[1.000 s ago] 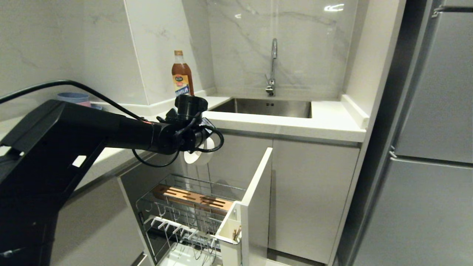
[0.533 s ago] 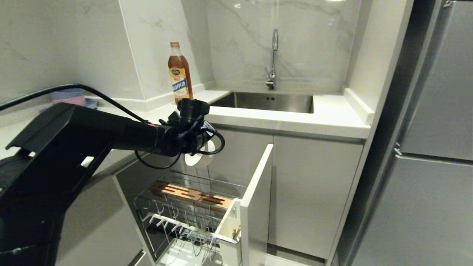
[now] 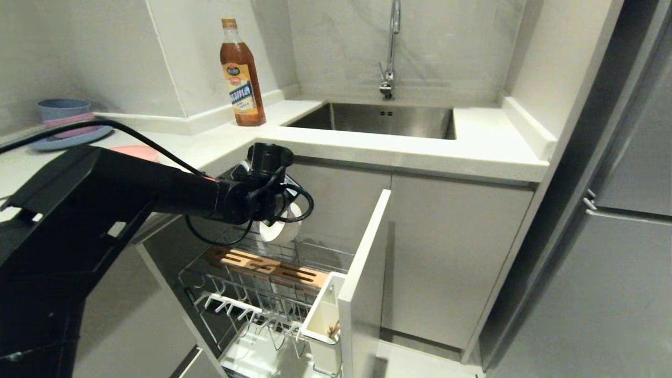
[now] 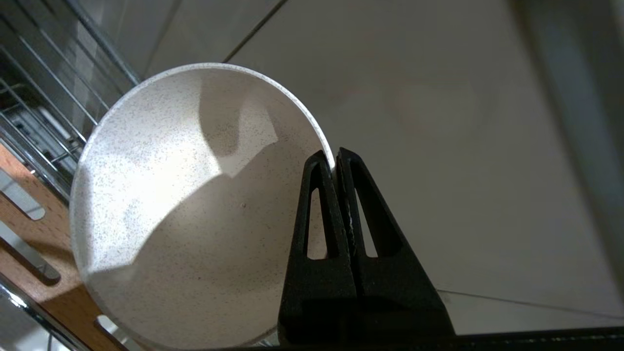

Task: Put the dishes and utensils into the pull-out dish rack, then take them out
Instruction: Pick up the bowl and place it in the cupboard

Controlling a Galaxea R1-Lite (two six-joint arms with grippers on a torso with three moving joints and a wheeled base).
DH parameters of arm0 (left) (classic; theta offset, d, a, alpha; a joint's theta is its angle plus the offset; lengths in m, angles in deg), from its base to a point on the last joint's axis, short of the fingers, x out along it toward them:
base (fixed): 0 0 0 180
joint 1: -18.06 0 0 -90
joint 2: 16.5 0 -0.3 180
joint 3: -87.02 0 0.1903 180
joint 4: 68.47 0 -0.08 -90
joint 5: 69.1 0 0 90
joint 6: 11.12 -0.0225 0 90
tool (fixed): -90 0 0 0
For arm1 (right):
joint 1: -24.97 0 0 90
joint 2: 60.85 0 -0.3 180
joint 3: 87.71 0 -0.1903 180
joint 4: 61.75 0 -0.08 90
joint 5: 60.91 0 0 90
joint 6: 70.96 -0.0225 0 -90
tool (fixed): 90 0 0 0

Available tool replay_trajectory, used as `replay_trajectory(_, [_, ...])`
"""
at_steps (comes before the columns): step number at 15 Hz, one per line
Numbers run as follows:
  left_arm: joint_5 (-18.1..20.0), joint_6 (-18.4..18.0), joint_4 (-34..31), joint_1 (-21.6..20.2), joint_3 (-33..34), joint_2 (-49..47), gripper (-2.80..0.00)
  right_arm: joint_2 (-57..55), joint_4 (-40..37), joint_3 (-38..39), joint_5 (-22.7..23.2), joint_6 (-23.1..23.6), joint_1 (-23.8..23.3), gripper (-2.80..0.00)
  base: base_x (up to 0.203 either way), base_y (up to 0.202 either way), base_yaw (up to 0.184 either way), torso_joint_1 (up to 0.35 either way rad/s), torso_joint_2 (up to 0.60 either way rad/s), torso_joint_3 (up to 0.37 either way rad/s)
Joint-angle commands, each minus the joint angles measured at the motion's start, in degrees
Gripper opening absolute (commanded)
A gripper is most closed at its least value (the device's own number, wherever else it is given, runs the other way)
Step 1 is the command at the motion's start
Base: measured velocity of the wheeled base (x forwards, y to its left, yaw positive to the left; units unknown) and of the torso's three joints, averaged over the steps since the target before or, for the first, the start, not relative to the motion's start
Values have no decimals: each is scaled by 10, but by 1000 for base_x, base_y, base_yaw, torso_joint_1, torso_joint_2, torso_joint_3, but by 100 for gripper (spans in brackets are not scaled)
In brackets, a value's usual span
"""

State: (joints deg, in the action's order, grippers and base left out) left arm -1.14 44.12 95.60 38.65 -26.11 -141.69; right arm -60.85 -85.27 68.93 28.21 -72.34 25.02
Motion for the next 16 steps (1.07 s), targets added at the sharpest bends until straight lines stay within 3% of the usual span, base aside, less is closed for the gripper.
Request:
replay_trajectory(1, [-1, 3, 0, 0, 7, 14, -280, 0, 0, 1, 0, 0, 0, -280, 0, 0, 0, 7, -2, -178])
replay_trajectory(9, [-8, 5, 6, 1, 24, 45, -280, 0, 0, 2, 0, 0, 0, -280, 0, 0, 0, 0, 3, -151])
replay_trajectory(13, [-22, 93, 13, 5, 27, 77, -280, 0, 0, 1, 0, 0, 0, -280, 0, 0, 0, 0, 0, 0])
replay_trajectory(16, [-16, 156, 77, 5, 58, 86, -280, 0, 0, 1, 0, 0, 0, -280, 0, 0, 0, 0, 0, 0])
